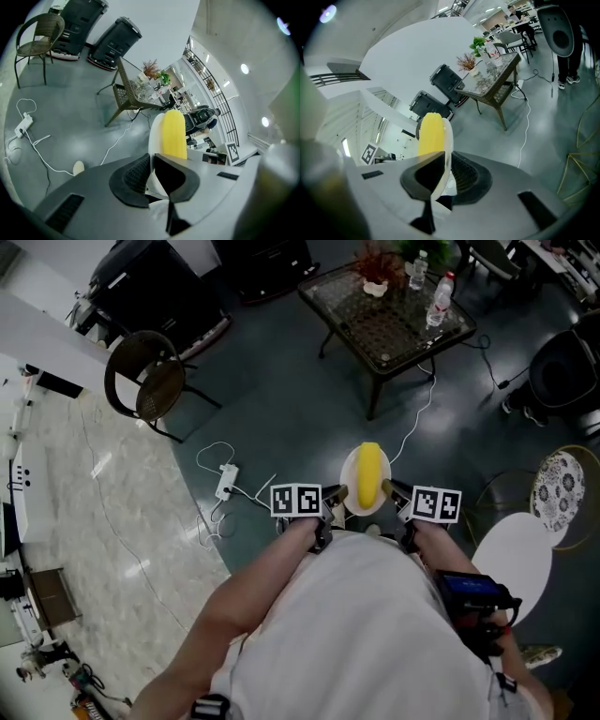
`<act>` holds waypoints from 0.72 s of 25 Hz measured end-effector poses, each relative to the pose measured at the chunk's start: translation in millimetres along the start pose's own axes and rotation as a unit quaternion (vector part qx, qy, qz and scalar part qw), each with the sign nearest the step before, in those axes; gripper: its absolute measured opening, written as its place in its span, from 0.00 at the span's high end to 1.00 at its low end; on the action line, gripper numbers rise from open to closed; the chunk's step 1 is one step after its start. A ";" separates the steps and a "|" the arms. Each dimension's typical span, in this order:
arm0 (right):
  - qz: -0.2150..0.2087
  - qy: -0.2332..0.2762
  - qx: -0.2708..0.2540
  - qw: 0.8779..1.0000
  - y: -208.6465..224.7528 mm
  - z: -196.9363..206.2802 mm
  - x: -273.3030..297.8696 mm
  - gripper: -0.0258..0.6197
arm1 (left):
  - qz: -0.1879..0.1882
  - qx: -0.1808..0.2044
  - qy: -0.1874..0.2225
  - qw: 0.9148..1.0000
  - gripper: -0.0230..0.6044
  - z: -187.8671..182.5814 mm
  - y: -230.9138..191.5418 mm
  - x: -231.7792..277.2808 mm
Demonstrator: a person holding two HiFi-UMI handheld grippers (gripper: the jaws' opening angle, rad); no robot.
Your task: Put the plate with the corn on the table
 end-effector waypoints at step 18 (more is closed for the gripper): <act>-0.022 -0.023 -0.013 0.999 -26.4 34.6 -1.1 0.88 | -0.010 -0.023 0.035 0.999 0.90 38.9 -16.8 -31.9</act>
Point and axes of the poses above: the fingertips, and each gripper's own axes: x forward along the fingers, y to its right, z out of its underside, the point moved 3 cm from there along -x, backward along the fingers, and after that the axes turned 14 degrees about -x, right-handed, at the moved point
